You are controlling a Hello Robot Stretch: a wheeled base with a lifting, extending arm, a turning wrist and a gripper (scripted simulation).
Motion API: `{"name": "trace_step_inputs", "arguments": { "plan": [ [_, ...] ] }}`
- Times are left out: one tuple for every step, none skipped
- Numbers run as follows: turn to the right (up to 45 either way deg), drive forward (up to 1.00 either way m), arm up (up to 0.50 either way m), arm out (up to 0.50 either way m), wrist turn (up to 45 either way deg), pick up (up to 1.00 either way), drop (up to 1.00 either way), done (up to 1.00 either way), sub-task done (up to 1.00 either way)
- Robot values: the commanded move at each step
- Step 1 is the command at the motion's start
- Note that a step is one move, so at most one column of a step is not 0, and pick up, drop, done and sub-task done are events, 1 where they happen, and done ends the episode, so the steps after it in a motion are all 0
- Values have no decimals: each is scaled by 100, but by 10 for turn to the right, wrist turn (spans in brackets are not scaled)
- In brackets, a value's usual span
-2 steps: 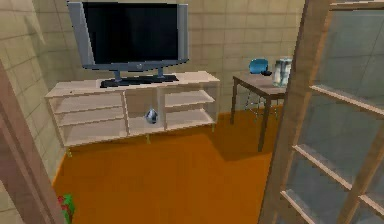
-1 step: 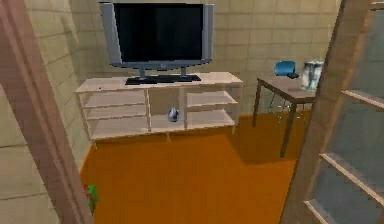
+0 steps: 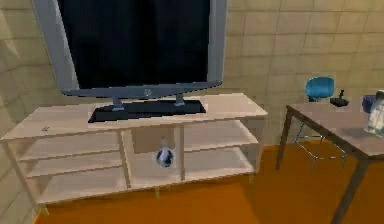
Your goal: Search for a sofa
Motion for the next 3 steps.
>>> {"name": "trace_step_inputs", "arguments": {
  "plan": [
    [450,0,0,0,0,0,0,0,0],
    [0,25,0,0,0,0,0,0,0],
    [270,0,0,0,0,0,0,0,0]
  ]
}}
